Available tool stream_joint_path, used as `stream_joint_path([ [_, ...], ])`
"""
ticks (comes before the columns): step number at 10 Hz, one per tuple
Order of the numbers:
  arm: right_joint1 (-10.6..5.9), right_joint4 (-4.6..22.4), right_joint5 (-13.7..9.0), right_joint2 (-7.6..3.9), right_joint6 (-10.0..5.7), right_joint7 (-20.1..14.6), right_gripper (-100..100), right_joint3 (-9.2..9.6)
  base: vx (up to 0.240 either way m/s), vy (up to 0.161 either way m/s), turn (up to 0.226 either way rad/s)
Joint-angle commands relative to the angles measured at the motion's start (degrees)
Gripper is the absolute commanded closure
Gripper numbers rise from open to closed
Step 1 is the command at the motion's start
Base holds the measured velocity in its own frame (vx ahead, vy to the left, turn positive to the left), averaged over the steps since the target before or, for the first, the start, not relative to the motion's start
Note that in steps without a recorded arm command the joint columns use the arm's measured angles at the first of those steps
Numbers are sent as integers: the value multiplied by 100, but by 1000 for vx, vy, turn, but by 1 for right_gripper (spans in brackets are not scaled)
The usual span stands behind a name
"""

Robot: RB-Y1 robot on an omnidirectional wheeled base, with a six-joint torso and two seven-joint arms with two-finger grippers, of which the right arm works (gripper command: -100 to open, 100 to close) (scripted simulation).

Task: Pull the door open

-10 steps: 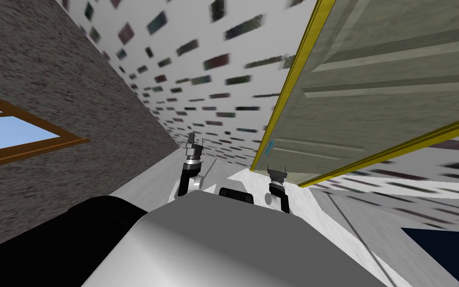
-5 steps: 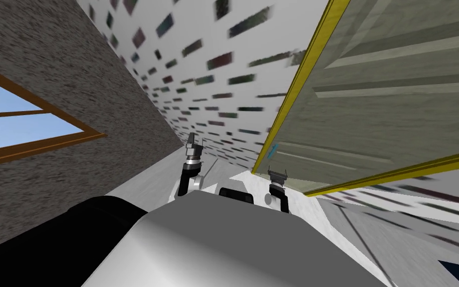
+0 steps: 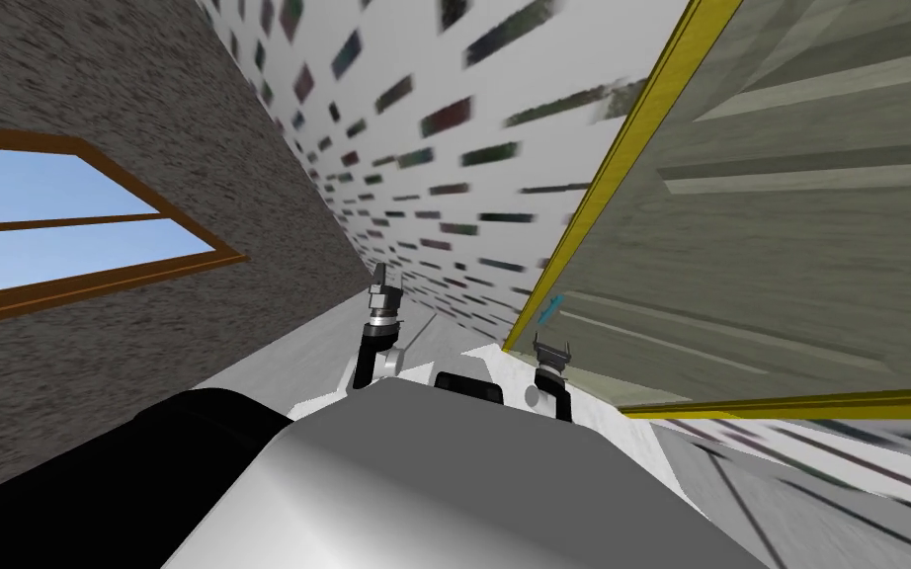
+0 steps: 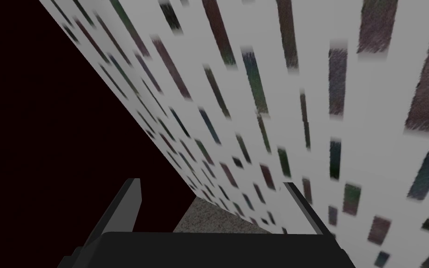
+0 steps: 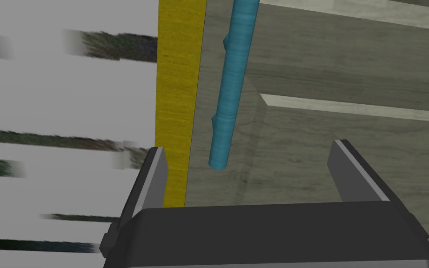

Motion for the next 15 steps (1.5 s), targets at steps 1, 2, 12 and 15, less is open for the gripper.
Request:
stream_joint_path([
  [1, -19, 147, -172, -2, -50, -199, -100, 11, 82, -129, 232],
  [2, -57, 284, -273, -7, -99, -329, -100, 20, 74, -140, 223],
  [12, -106, 976, -703, -353, -369, -1222, -100, 35, 82, -64, 112],
  [15, -51, 1091, -735, -560, -423, -1476, -100, 23, 130, -3, 37],
])
